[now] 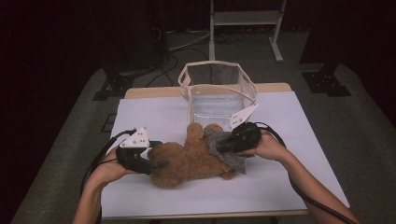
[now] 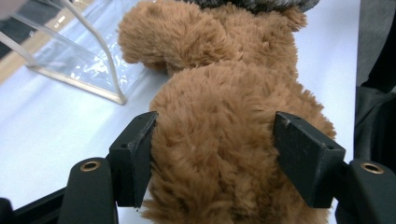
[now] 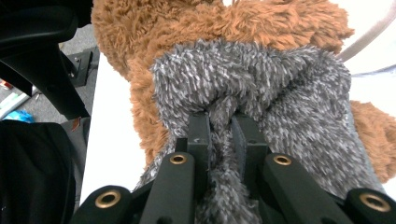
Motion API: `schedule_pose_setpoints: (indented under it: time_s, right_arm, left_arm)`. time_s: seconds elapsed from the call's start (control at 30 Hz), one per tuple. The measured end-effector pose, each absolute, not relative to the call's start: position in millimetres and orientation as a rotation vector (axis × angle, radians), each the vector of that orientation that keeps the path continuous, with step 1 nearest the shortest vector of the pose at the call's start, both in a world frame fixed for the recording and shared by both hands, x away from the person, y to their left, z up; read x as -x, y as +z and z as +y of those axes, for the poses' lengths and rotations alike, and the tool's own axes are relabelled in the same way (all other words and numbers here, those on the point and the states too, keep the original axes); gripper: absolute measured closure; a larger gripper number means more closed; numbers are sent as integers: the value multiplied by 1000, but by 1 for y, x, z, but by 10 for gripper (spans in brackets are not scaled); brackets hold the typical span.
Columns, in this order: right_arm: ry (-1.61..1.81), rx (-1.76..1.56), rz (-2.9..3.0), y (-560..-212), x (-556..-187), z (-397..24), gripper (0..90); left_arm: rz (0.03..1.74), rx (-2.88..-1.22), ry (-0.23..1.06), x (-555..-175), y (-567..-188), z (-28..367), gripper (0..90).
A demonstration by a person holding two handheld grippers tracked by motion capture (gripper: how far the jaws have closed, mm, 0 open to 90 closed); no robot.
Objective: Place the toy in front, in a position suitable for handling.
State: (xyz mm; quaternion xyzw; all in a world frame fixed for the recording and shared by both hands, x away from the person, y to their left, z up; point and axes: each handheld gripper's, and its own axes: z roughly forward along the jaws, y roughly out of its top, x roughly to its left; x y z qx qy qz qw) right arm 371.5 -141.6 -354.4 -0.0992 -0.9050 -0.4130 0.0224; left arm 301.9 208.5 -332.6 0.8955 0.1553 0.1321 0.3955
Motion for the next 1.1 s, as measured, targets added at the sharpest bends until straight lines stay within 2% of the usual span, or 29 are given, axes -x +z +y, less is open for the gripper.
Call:
schedule_pose_setpoints:
  time_s: [0.33,0.83,1.1]
  right_arm:
    - [-1295,359,-2796,-357,-382,-151,785]
    - [-1304,436,-2770,-366,-391,-157,785]
    - [-1304,448,-2767,-368,-392,-157,785]
  left_arm:
    - [340,-2257,375,-293,-320,211,310]
    - [319,-2227,342,-292,-322,212,306]
    - [331,-2256,293,-293,-340,209,306]
